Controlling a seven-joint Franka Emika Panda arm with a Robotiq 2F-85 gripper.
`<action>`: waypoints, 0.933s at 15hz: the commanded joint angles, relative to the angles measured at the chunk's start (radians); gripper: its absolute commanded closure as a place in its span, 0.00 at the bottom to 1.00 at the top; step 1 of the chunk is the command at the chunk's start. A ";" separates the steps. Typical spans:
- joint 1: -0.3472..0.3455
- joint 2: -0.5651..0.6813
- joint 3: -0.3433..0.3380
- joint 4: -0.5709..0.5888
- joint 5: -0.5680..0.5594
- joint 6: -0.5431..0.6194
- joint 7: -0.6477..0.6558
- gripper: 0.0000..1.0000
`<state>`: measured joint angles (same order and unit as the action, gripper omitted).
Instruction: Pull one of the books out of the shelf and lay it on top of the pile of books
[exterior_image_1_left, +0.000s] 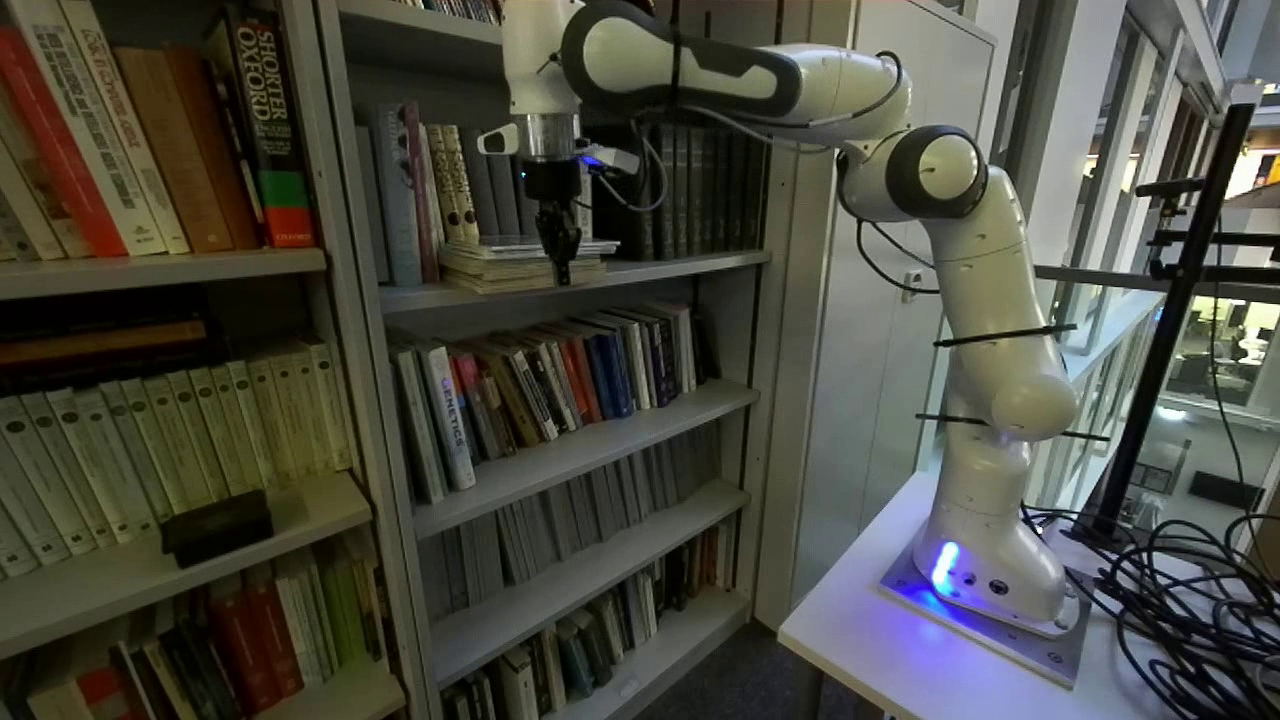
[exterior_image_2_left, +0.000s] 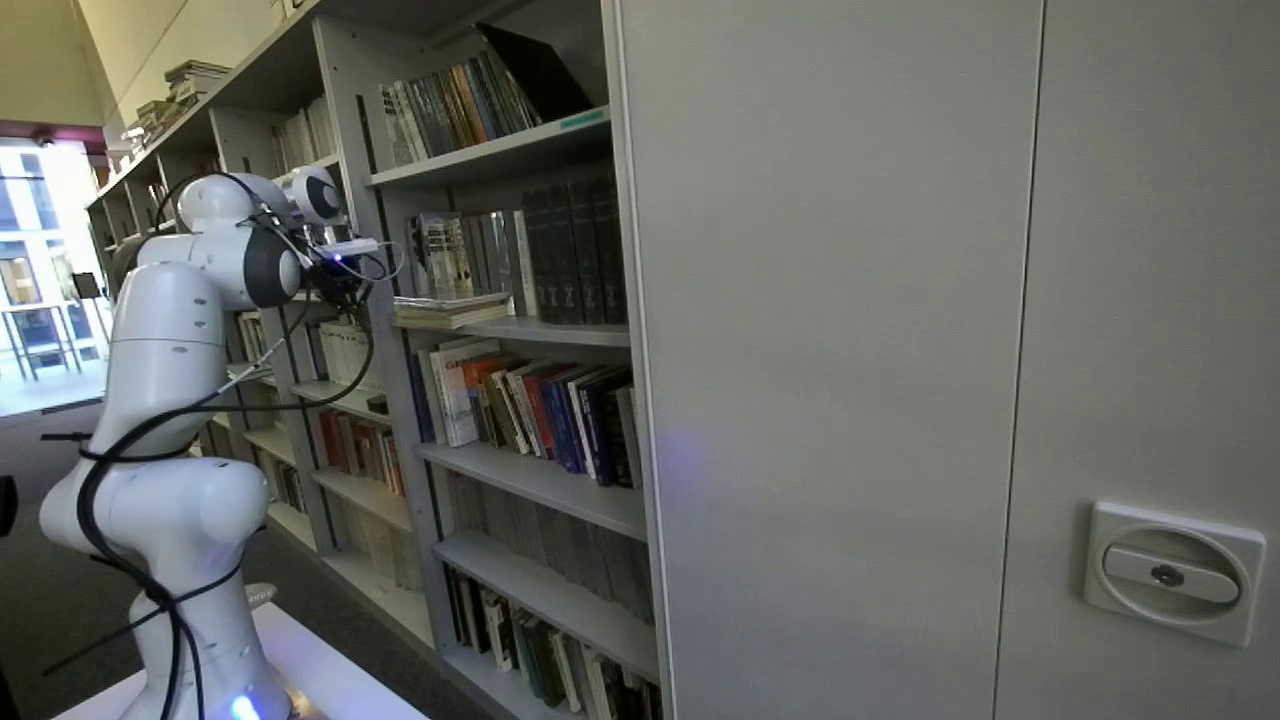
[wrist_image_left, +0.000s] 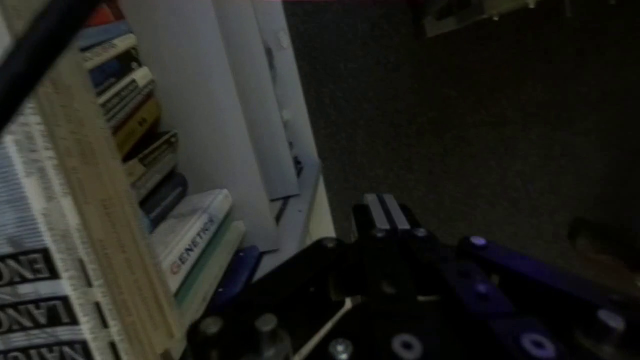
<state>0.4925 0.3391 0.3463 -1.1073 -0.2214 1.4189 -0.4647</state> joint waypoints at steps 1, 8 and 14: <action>-0.044 -0.058 0.015 -0.016 0.209 -0.095 0.051 1.00; -0.068 -0.084 -0.017 -0.040 0.370 -0.126 0.209 0.74; -0.065 -0.080 -0.017 -0.046 0.375 -0.124 0.210 0.74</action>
<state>0.4280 0.2593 0.3293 -1.1532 0.1537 1.2947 -0.2547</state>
